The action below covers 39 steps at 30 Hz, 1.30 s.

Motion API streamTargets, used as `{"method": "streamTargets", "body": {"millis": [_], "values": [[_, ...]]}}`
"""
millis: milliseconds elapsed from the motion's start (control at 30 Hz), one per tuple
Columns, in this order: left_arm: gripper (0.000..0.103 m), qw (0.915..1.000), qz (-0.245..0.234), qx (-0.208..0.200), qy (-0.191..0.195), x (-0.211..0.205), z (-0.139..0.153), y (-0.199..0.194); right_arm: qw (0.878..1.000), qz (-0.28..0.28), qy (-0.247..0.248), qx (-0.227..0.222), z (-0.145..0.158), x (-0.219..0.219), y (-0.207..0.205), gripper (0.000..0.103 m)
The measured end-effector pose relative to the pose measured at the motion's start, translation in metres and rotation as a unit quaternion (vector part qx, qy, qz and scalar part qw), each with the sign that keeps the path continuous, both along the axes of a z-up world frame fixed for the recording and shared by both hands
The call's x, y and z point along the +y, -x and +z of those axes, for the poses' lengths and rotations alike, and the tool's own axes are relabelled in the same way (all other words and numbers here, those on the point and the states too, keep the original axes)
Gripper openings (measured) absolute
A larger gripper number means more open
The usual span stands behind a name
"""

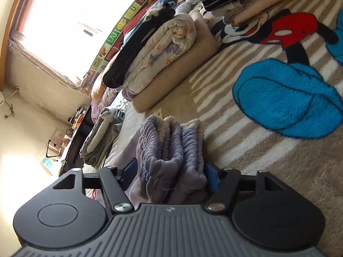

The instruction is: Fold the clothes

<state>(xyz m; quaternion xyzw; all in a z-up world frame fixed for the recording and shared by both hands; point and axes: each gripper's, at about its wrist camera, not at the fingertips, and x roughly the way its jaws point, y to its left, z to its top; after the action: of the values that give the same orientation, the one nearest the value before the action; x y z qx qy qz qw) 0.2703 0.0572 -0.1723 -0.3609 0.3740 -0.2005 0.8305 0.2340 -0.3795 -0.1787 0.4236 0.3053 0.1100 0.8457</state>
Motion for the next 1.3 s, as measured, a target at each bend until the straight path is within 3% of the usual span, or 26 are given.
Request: {"method": "streamTargets", "body": {"millis": [33, 100, 333, 400, 433, 467, 500, 600, 833, 1033, 1300], "values": [[0.043, 1.0, 0.001, 0.002, 0.006, 0.001, 0.0, 0.0, 1.0, -0.004, 0.009, -0.002, 0.002, -0.001, 0.0, 0.084], [0.05, 0.9999, -0.002, 0.0, 0.016, 0.002, 0.001, 0.0, 1.0, -0.004, 0.013, -0.001, 0.002, -0.003, -0.002, 0.085], [0.052, 0.9999, -0.004, -0.003, 0.013, -0.003, -0.004, -0.005, 0.997, 0.038, 0.067, 0.003, -0.002, 0.014, -0.017, 0.085], [0.052, 0.9999, -0.007, -0.009, 0.009, -0.006, -0.004, -0.005, 0.997, 0.043, 0.067, 0.002, -0.004, 0.019, -0.02, 0.071], [0.051, 0.9998, -0.011, -0.014, 0.007, -0.008, -0.003, -0.005, 0.997, 0.044, 0.065, 0.001, -0.005, 0.02, -0.02, 0.055], [0.051, 0.9997, -0.017, -0.018, 0.008, -0.009, -0.003, -0.005, 0.997, 0.043, 0.059, -0.001, -0.007, 0.022, -0.019, 0.053], [0.043, 0.9995, -0.022, -0.02, 0.011, -0.01, -0.004, -0.005, 0.998, 0.042, 0.055, -0.004, -0.009, 0.023, -0.018, 0.052], [0.008, 0.9992, -0.024, -0.027, 0.018, -0.011, -0.006, -0.006, 0.998, 0.04, 0.035, -0.015, -0.008, 0.021, -0.011, 0.043], [0.007, 0.9942, 0.002, -0.047, 0.097, -0.003, 0.015, 0.01, 0.997, 0.041, -0.056, -0.041, 0.012, 0.008, 0.003, 0.038], [0.007, 0.9935, -0.012, -0.078, 0.082, -0.015, 0.058, 0.003, 0.992, 0.053, -0.083, -0.074, 0.047, -0.008, 0.0, 0.038], [0.007, 0.9886, -0.05, -0.133, 0.052, -0.057, 0.126, -0.052, 0.987, 0.031, -0.096, -0.125, 0.095, -0.043, -0.042, 0.038]]}}
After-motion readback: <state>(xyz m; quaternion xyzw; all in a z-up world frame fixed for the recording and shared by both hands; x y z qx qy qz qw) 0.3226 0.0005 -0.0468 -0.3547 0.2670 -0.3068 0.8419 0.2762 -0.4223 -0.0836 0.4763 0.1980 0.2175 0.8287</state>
